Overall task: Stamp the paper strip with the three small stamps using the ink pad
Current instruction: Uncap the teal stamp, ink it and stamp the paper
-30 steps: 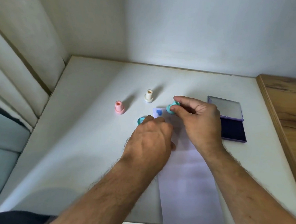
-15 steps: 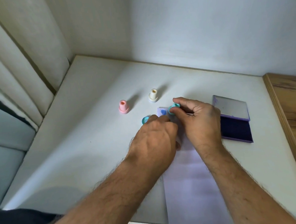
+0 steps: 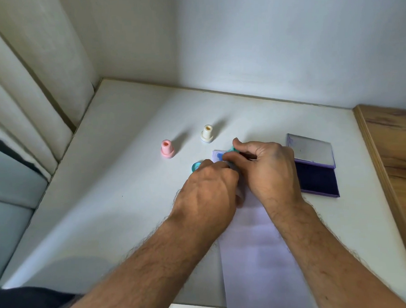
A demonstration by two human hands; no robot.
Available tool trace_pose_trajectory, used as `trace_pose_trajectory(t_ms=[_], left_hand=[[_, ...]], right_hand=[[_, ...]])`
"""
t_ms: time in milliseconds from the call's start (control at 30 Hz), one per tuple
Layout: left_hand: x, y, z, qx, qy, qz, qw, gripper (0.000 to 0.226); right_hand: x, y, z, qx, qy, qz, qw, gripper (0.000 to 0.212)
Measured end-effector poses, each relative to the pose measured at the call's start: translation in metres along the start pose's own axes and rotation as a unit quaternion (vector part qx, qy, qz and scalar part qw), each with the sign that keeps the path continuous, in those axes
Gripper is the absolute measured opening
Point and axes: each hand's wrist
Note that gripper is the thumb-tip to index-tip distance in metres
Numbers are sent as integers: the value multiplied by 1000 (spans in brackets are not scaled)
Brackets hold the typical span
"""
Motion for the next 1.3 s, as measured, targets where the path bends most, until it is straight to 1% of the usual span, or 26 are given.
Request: trace_pose_trajectory(t_ms=[100,167,200,300,400,467,533,633,700,833,933,1000,1033,1167,1233,1300], left_hand=[[0,0,0,12,5,14,1000,20],[1,1,0,29,2,29,999,23],[2,1,0,39,-3,39,998,24],[4,0,1,53,-10,61,997,29],[7,-2,-1,58,-12,66,996,36],[9,-2,-2,62,-17,67,996,39],[10,-2,-2,61,-14,70,996,40],[10,-1,-3,55,-9,68,996,40],[9,-1,-2,56,-11,63,996,38],[8,-1,-1,59,-17,61,996,39],[11,-2,-3,63,-21,62,996,39],[13,-3,-4,66,-27,62,996,40],[14,-3,-4,67,-26,62,995,40],[14,-3,-4,73,-22,61,995,41],[14,-2,-4,70,-13,58,996,44],[13,-1,-4,68,-3,55,996,45]], right_hand=[[1,3,6,-9,-8,7,1000,22],[2,10,11,-38,-28,23,999,10],[3,14,13,-54,-39,35,997,7],[5,24,19,-82,-74,63,992,13],[8,33,22,-131,-41,76,988,12],[8,35,22,-135,-43,81,987,11],[6,34,22,-141,-14,79,987,12],[5,27,19,-166,45,85,981,17],[5,22,21,-177,65,85,978,16],[8,16,24,-147,64,99,982,14],[10,18,24,-171,104,104,974,14],[11,17,21,-143,79,113,980,12],[11,17,20,-137,78,112,981,12],[9,13,15,-158,128,90,975,13],[7,11,12,-129,100,82,983,12],[4,6,7,-69,37,62,995,14]])
Point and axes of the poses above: each hand's wrist, its own y-axis towards the middle knuckle, its own x-axis out of the back of the hand, z = x × y, and after that the axes turned 3 degrees about z, right-handed
